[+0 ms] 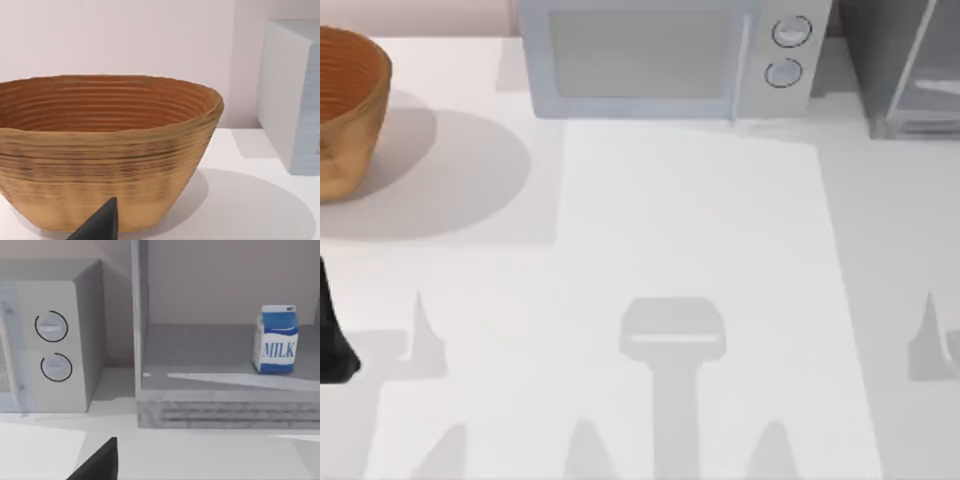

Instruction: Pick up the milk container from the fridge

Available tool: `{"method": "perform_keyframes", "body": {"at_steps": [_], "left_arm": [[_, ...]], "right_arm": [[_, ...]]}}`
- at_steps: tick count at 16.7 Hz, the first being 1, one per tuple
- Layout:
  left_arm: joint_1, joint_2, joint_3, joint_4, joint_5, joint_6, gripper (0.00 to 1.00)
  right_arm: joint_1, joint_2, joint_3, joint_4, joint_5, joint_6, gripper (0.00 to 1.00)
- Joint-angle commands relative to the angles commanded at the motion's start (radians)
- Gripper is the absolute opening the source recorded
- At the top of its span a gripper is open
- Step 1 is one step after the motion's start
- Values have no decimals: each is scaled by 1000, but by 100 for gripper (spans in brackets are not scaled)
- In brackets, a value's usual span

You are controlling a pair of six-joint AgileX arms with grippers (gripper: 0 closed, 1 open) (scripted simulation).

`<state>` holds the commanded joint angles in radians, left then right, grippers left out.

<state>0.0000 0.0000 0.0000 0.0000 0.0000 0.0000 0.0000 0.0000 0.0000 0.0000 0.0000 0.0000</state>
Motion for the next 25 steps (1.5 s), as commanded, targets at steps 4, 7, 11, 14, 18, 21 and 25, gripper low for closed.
{"method": "perform_keyframes", "body": {"at_steps": [4, 7, 11, 14, 18, 21, 25], "left_arm": [[0, 0, 0, 0, 0, 0, 100], [0, 0, 0, 0, 0, 0, 100], [0, 0, 0, 0, 0, 0, 100], [0, 0, 0, 0, 0, 0, 100], [0, 0, 0, 0, 0, 0, 100], [0, 0, 0, 0, 0, 0, 100], [0, 0, 0, 0, 0, 0, 100]], "right_arm": [[-12, 31, 5, 31, -11, 0, 100], [-60, 156, 25, 158, -53, -1, 100], [-158, 469, 61, 453, -140, 0, 100], [-242, 777, 85, 716, -220, 4, 100], [-352, 1179, 115, 1052, -330, 10, 100], [-424, 1426, 137, 1268, -403, 14, 100], [-498, 1678, 167, 1504, -478, 17, 100]]}}
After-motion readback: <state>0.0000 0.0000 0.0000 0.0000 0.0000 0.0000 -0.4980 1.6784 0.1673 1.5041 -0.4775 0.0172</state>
